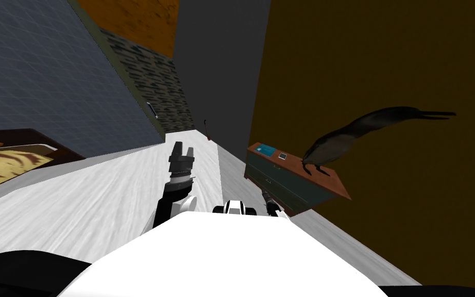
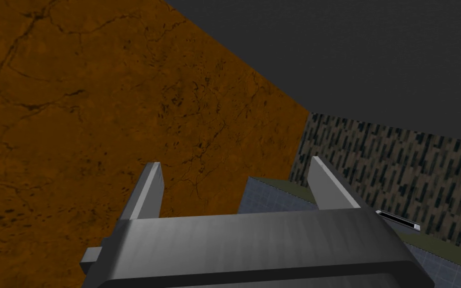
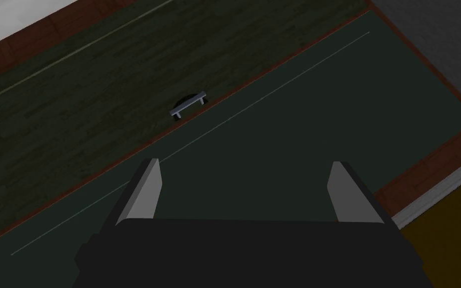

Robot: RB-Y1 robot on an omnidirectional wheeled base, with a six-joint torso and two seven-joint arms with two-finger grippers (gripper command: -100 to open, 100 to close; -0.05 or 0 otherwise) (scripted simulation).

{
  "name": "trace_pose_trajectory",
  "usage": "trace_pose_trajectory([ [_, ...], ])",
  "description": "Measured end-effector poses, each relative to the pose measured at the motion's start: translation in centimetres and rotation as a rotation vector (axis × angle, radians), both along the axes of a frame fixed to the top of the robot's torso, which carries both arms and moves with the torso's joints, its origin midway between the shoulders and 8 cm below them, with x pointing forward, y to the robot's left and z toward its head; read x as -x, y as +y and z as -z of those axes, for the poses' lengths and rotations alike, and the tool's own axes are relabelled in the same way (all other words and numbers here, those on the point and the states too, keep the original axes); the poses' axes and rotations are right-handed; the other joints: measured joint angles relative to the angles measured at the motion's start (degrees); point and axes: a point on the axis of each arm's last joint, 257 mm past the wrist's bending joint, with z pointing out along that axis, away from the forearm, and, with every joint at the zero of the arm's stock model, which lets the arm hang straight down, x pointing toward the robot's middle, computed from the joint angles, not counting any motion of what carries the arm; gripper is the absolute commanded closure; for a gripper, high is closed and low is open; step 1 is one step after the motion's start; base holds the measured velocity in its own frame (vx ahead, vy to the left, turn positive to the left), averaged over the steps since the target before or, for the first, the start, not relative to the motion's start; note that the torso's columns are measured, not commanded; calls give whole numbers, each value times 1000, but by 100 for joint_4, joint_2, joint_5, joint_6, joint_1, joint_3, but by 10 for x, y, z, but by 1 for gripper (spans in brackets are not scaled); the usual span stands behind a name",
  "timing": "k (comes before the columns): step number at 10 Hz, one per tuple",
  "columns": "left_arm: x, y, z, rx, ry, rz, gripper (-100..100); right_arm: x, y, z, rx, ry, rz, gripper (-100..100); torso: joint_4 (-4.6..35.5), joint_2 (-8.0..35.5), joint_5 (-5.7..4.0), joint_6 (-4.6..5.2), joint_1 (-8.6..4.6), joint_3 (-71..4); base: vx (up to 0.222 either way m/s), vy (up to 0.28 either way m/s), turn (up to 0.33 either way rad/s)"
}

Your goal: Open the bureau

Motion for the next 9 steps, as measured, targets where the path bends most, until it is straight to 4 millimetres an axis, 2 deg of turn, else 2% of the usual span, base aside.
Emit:
trace_pose_trajectory([
  [1,0,0,0,0,0,0,0,5,-3,7,23,29,-3,-100,0,0,1,3,-4,-2,25,-4,17],
  [2,0,0,0,0,0,0,0,8,-6,9,36,51,6,-100,1,8,0,6,-5,3,48,-1,293],
  [4,0,0,0,0,0,0,0,26,-19,30,105,133,6,-100,-1,1,0,7,-5,-2,38,-5,49],
  [9,0,0,0,0,0,0,0,60,-45,63,244,290,14,-100,0,-1,0,-1,-3,-1,43,-7,154],
])
